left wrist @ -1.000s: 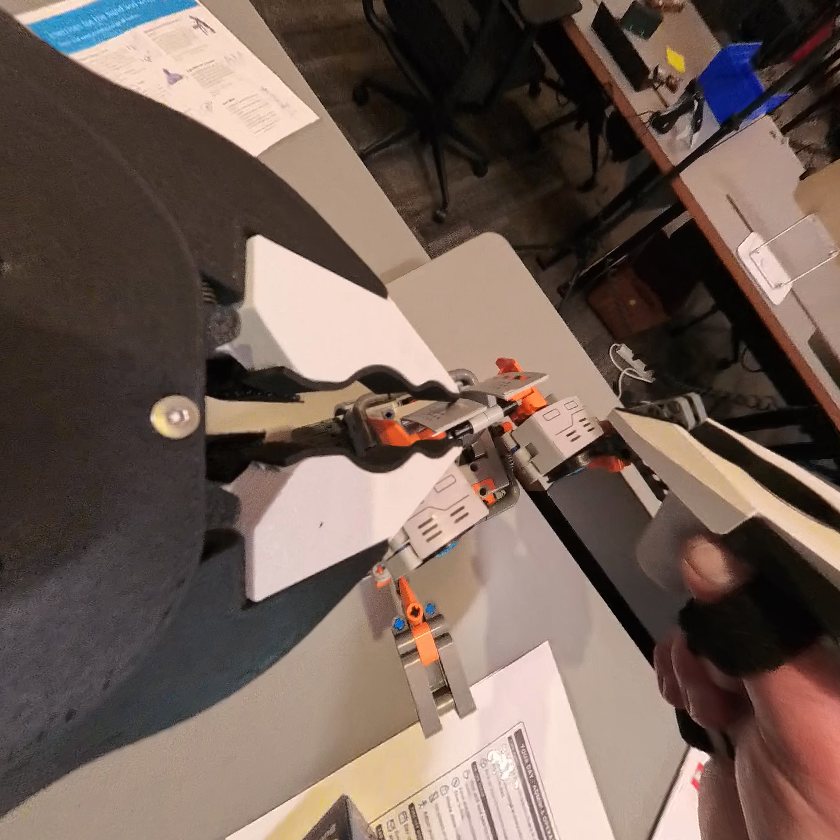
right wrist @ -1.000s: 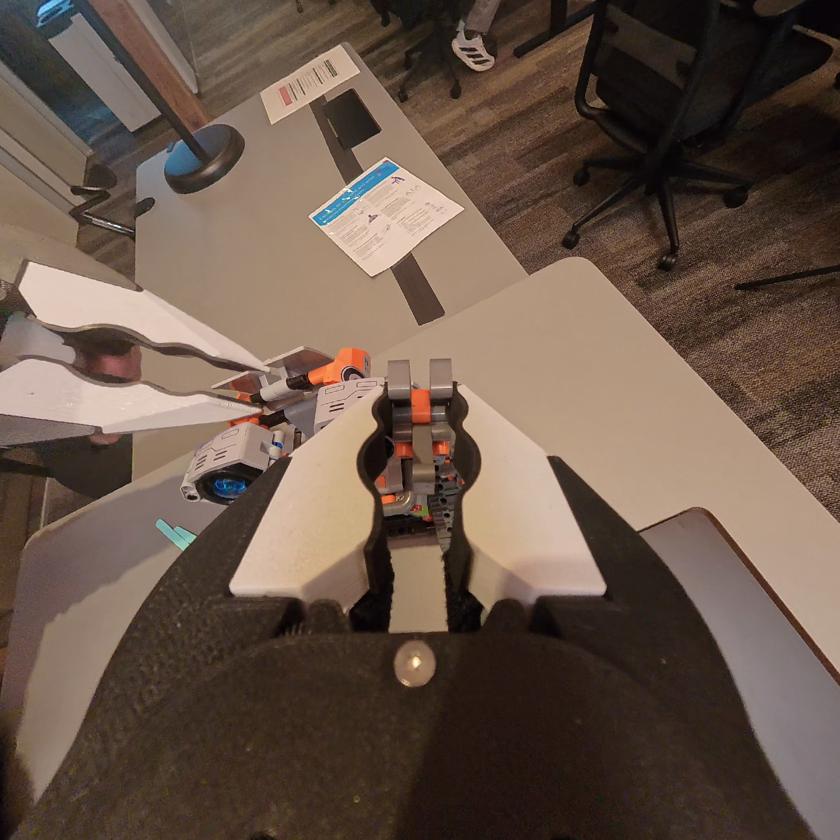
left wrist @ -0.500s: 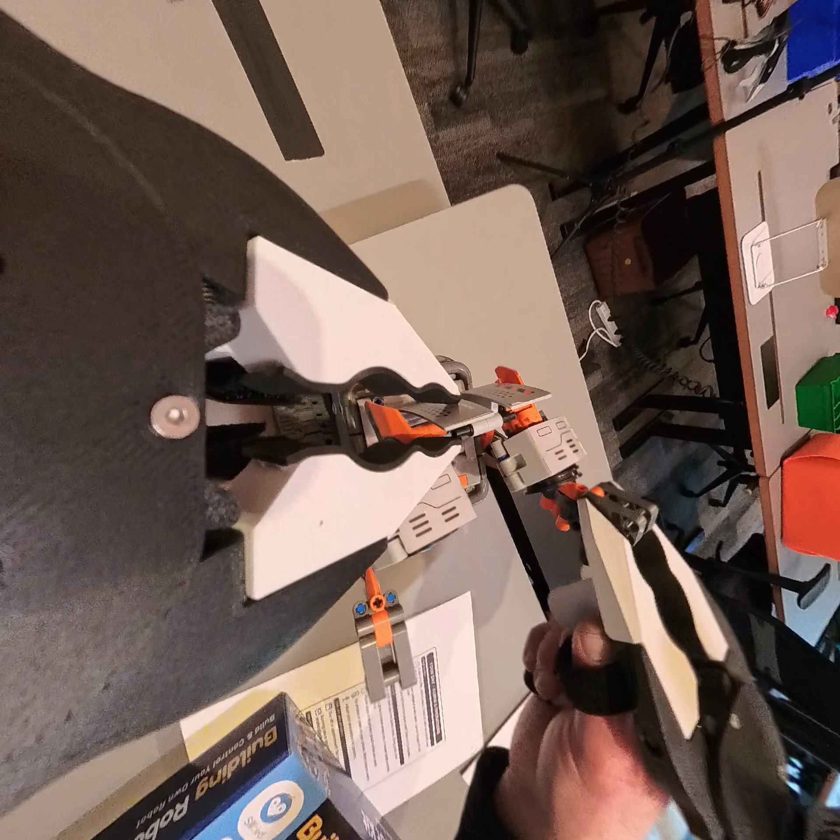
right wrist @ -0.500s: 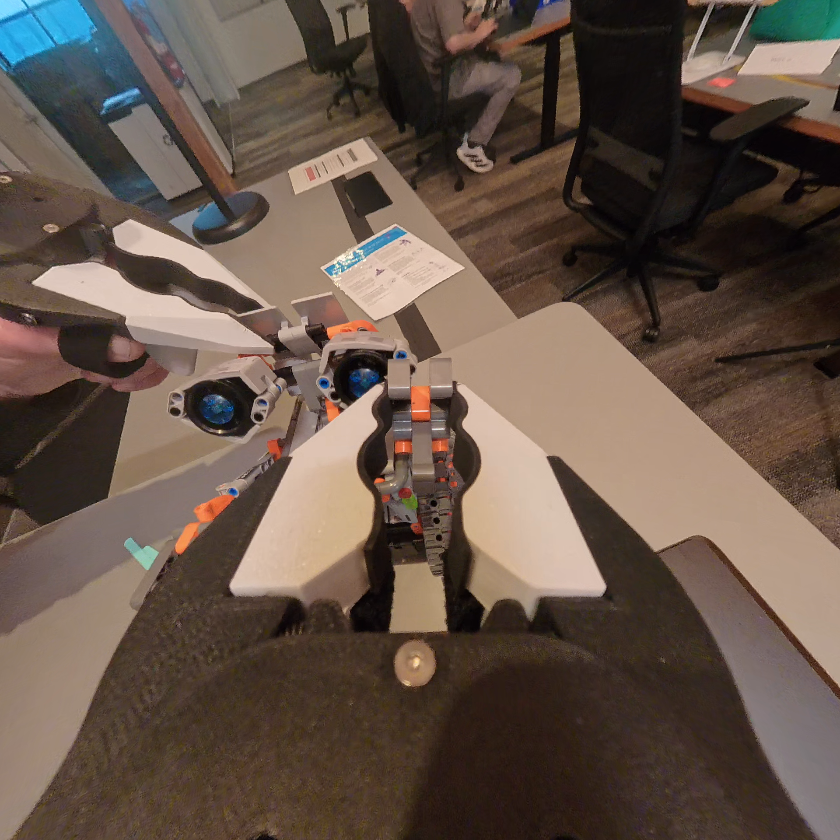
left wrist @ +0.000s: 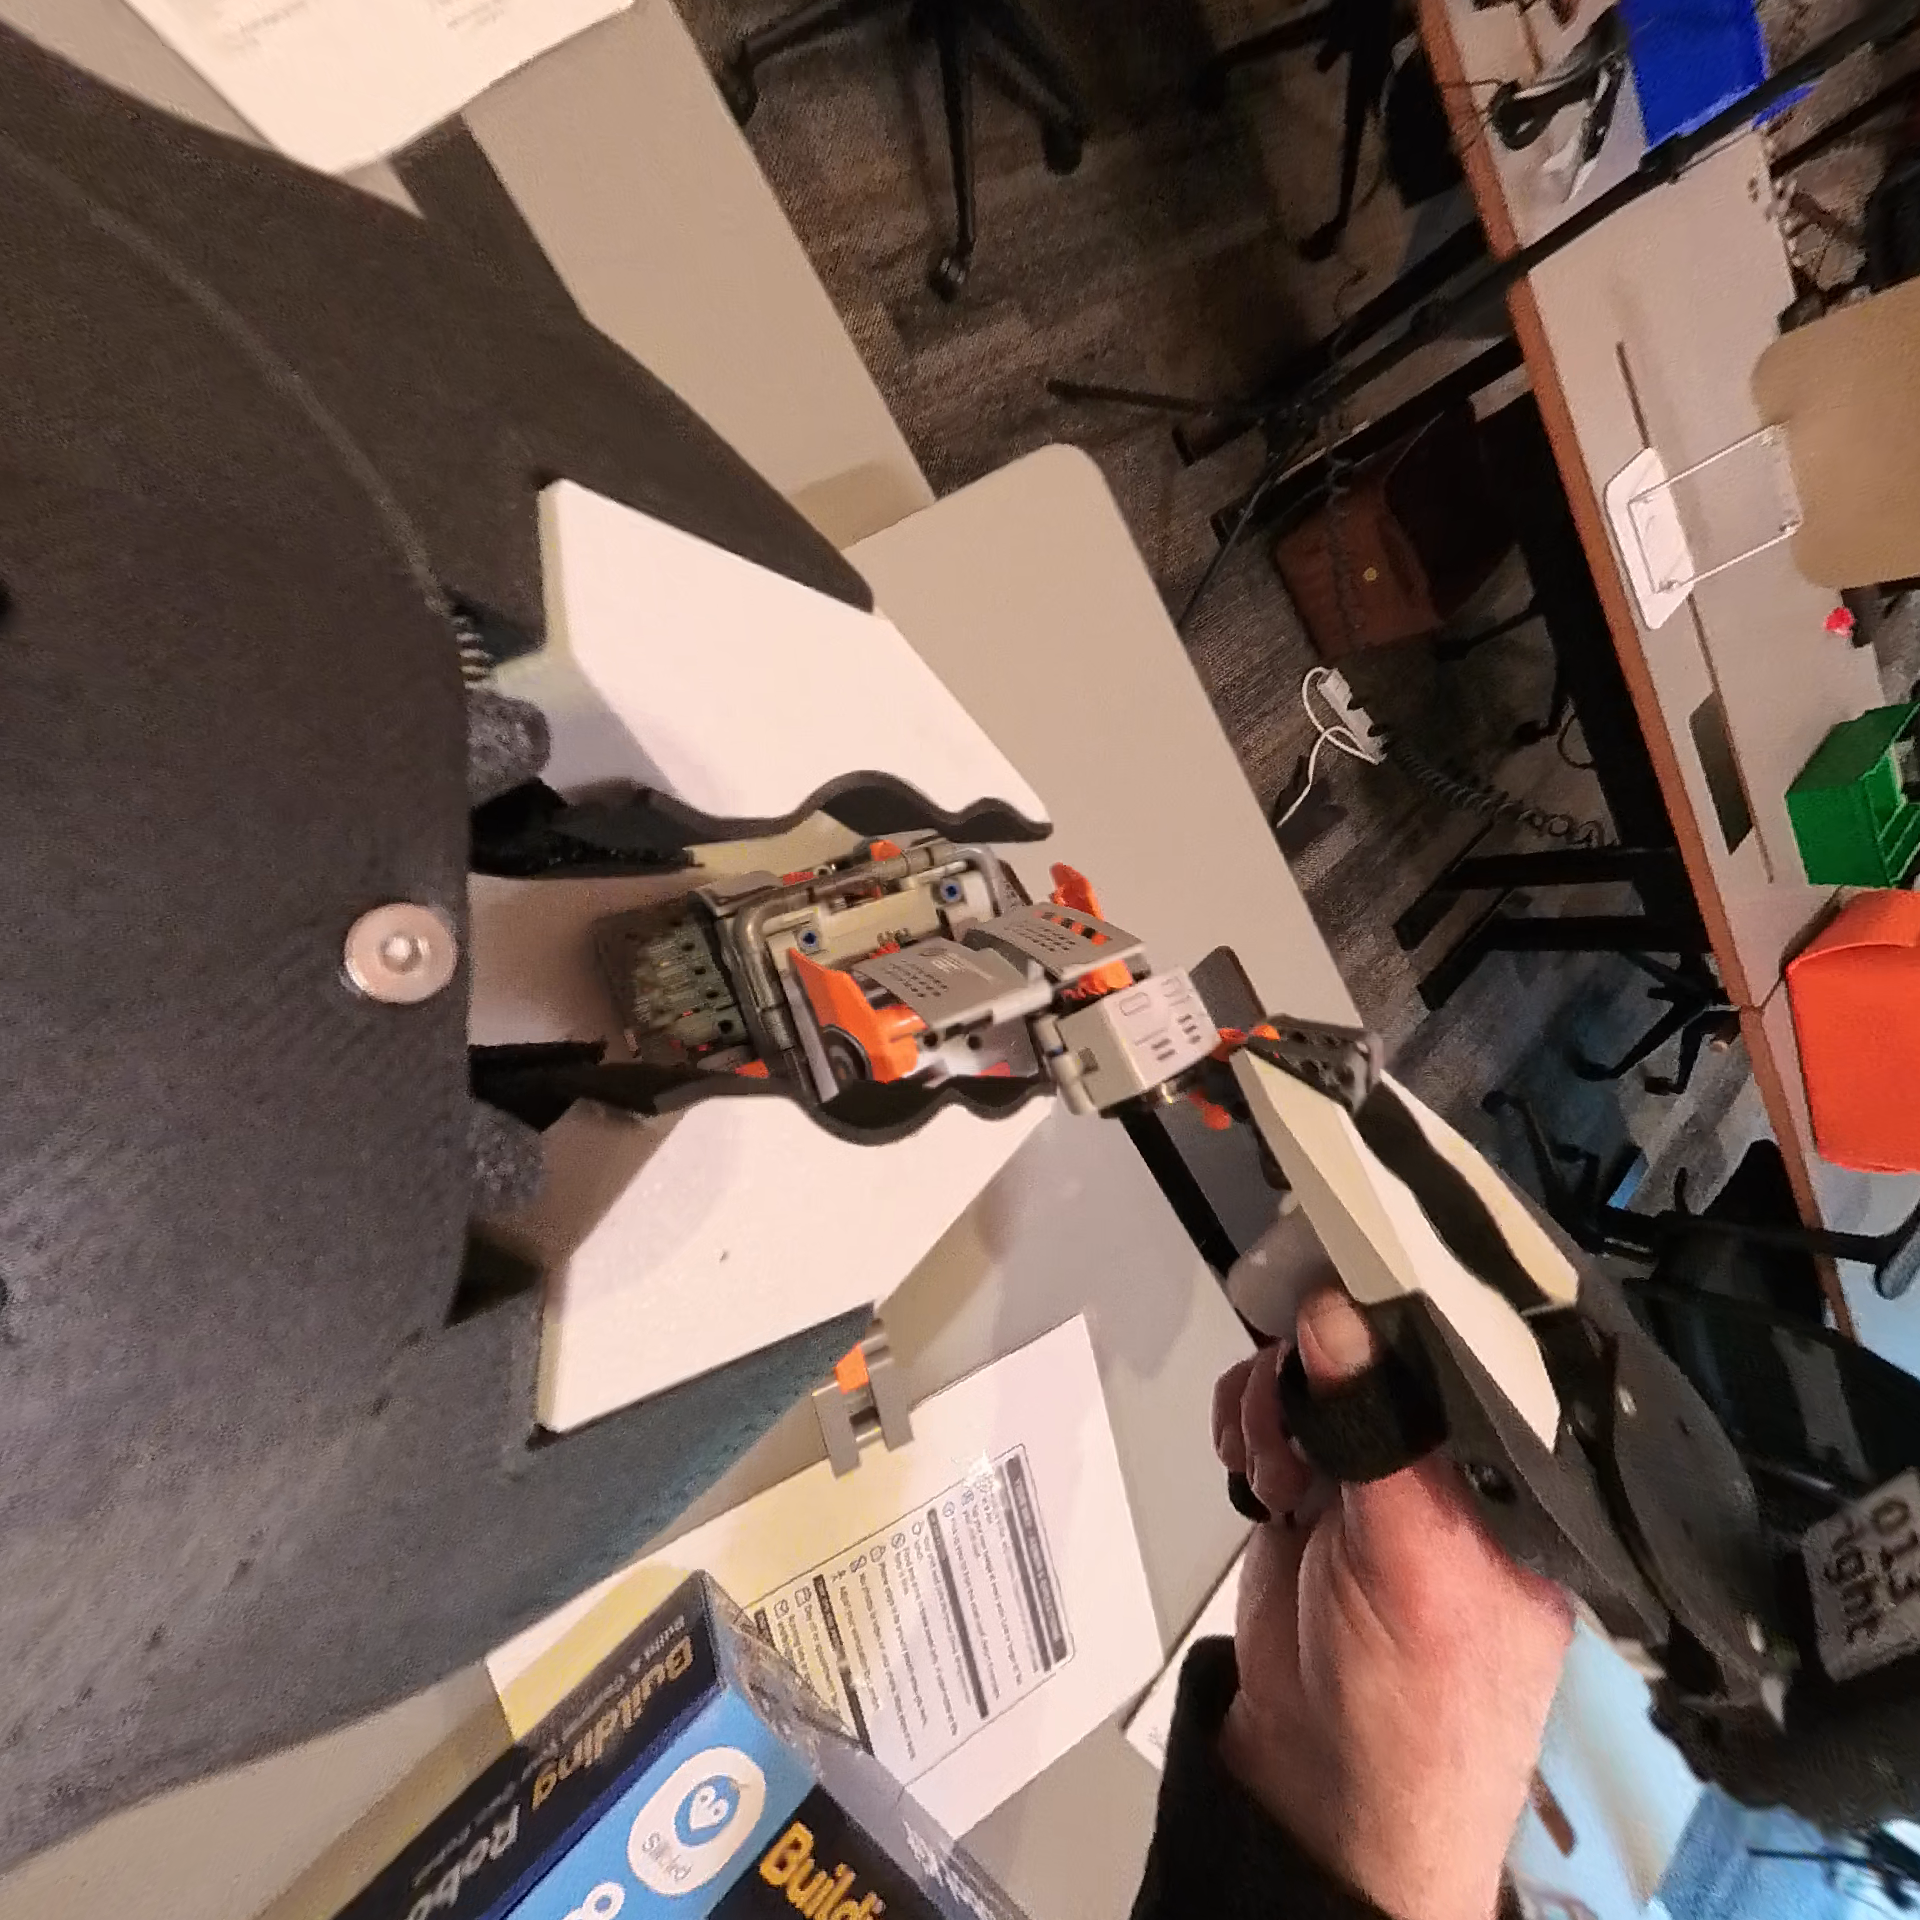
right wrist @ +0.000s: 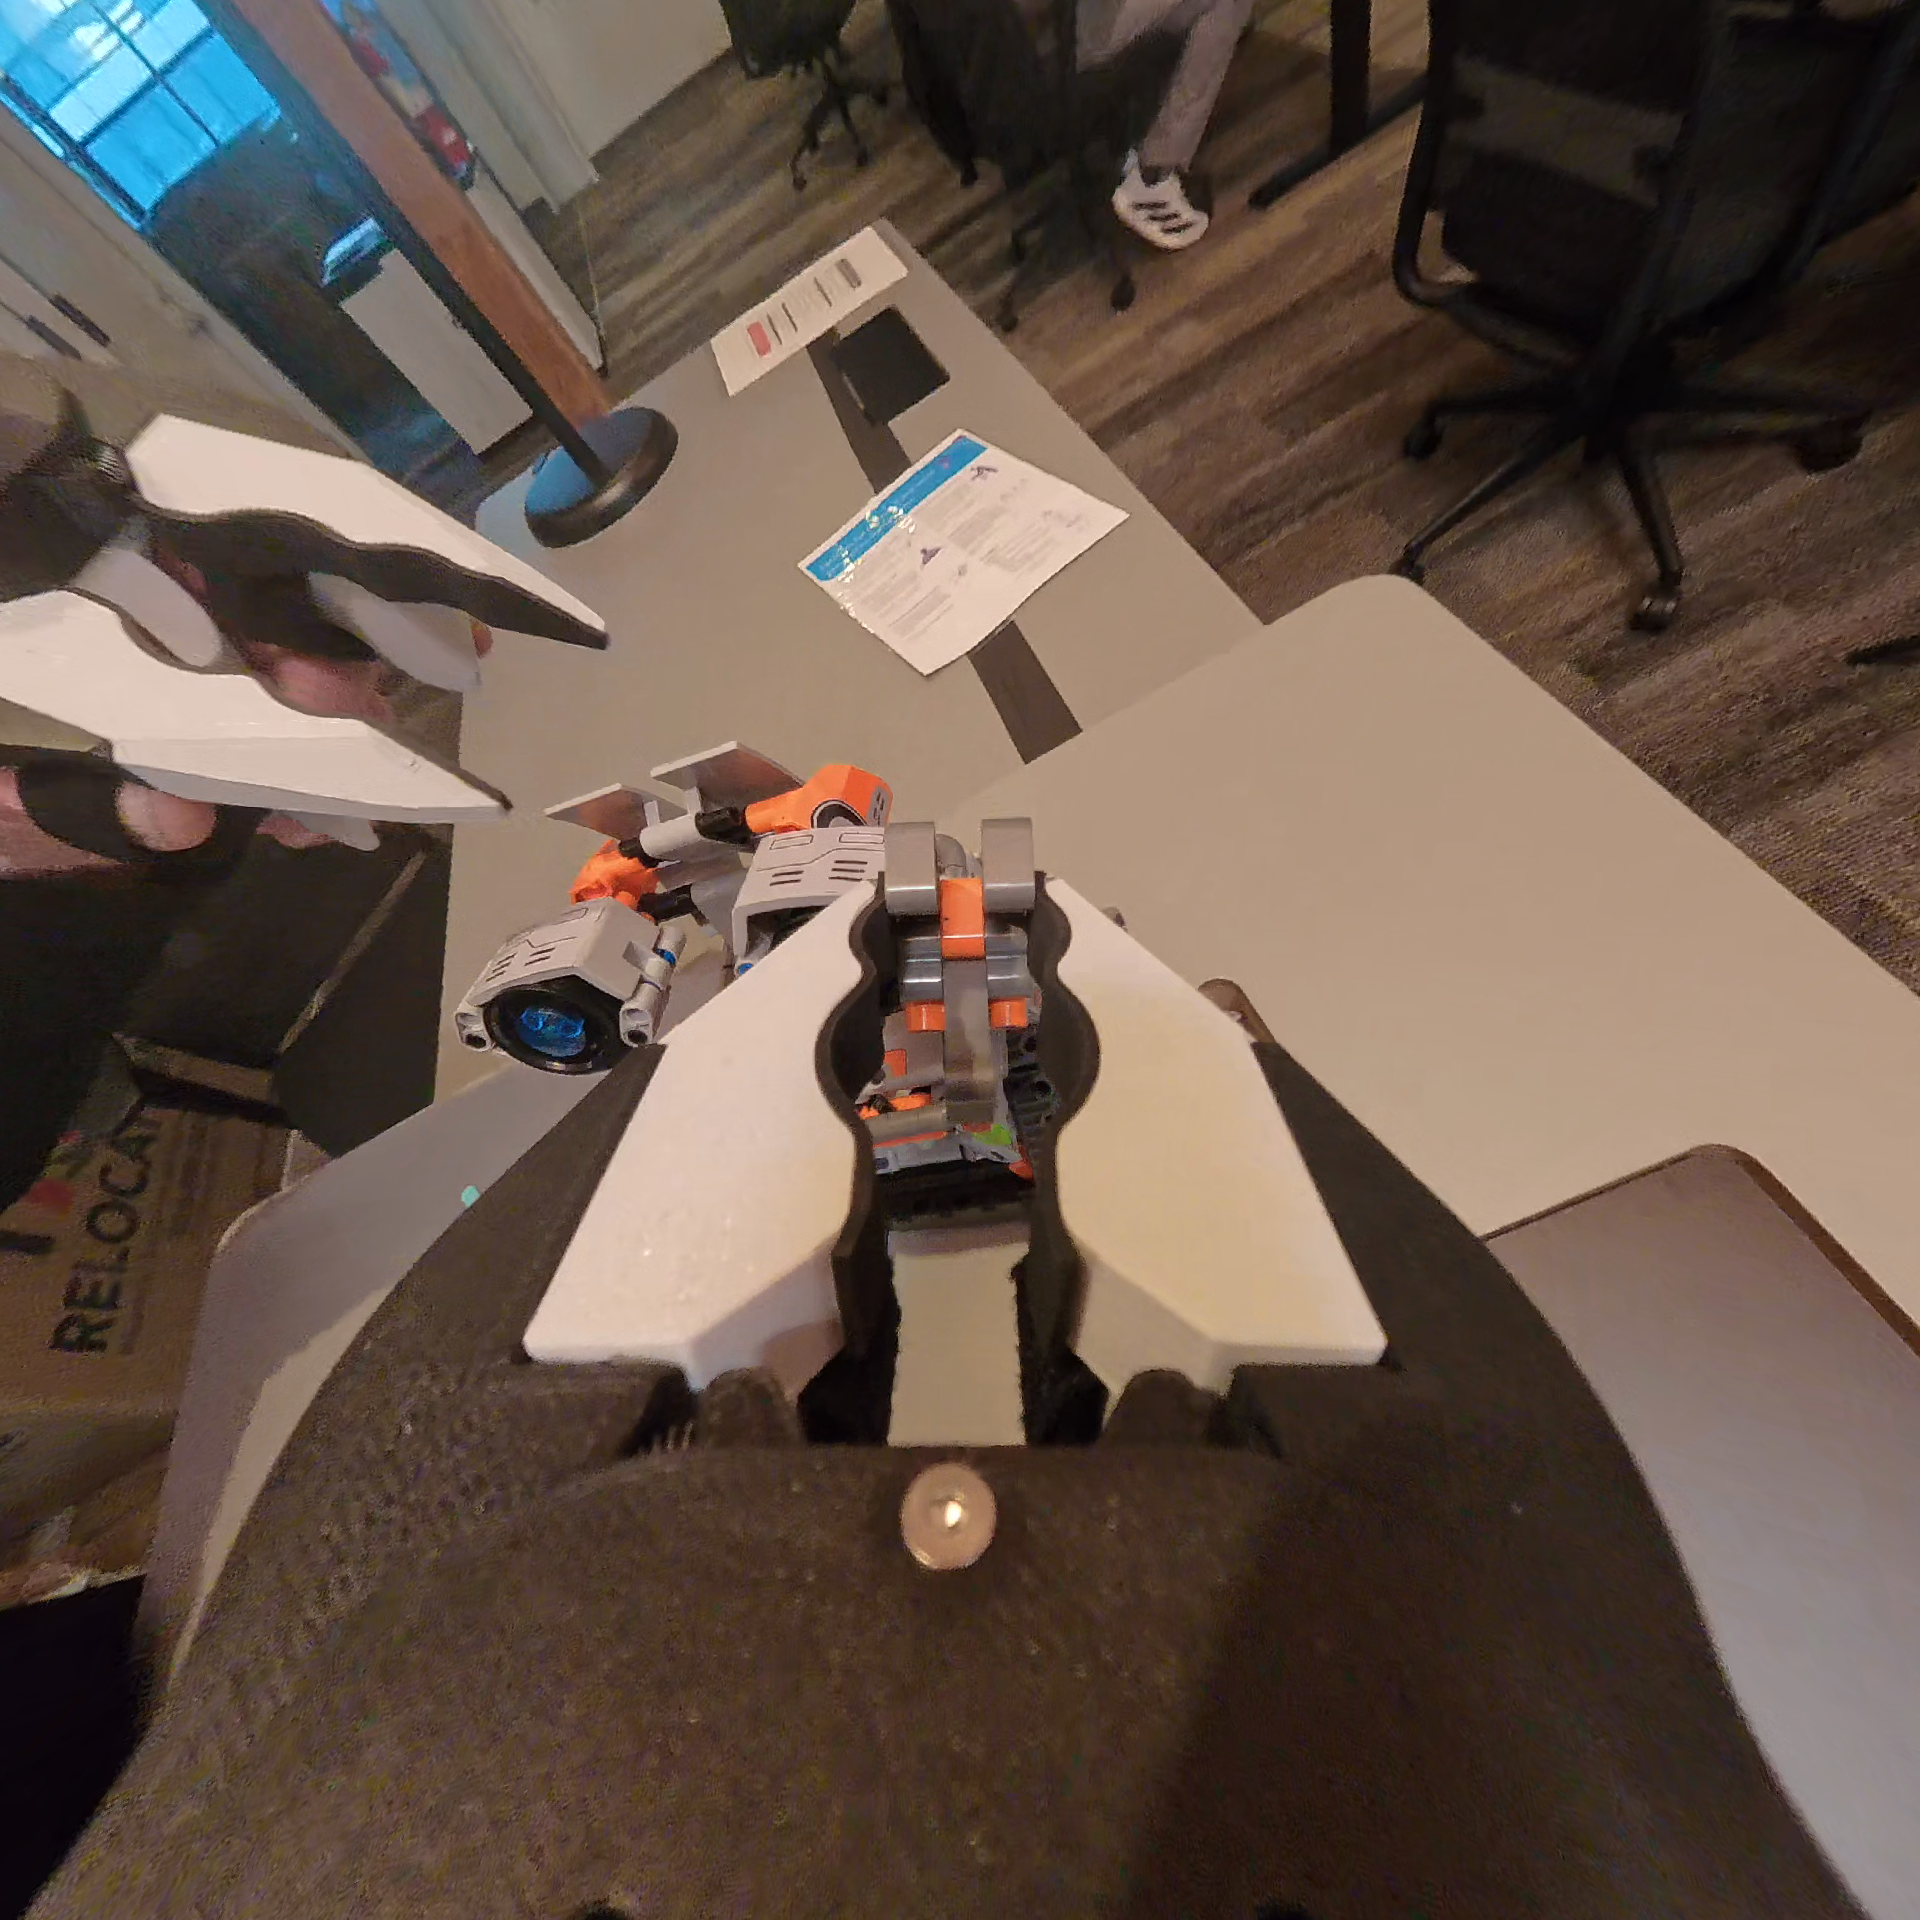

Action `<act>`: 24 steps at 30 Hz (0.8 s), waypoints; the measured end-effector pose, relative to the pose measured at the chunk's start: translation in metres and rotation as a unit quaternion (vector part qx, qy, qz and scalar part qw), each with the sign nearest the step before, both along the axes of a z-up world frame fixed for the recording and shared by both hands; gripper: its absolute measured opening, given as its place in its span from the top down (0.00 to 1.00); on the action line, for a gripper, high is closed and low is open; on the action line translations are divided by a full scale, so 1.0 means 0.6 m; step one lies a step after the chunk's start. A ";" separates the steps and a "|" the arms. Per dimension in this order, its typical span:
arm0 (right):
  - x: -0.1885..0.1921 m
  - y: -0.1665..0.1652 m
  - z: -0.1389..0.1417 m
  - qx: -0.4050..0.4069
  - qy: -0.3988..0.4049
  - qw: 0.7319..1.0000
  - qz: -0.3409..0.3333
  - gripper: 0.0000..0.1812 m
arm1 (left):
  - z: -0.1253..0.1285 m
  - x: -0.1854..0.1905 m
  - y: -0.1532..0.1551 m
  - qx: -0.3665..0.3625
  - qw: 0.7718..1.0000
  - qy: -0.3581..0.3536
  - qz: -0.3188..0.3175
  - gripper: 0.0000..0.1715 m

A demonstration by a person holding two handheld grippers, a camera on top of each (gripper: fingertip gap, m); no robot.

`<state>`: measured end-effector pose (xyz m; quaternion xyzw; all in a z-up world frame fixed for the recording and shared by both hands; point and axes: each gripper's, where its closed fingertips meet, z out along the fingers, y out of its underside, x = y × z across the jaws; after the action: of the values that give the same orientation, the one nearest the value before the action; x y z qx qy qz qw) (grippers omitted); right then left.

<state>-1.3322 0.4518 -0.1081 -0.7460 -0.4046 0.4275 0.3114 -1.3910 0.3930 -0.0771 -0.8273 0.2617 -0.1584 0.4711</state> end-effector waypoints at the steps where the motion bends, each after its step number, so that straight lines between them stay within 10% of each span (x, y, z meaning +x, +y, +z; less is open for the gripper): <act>1: -0.001 0.001 0.000 -0.009 -0.002 1.000 0.005 0.88 | 0.004 0.006 0.002 0.001 1.000 0.015 -0.006 0.76; 14: 0.015 0.007 -0.008 -0.125 0.088 0.988 0.003 0.86 | -0.039 0.027 0.028 -0.039 0.995 0.086 -0.027 0.76; 24: 0.016 0.016 -0.026 -0.377 0.248 0.892 0.025 0.87 | -0.047 0.031 0.036 -0.055 0.994 0.094 -0.032 0.78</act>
<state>-1.3229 0.4613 -0.1236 -0.6667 -0.1407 0.7268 0.0864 -1.3723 0.4148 -0.1052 -0.8542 0.3220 -0.1094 0.3934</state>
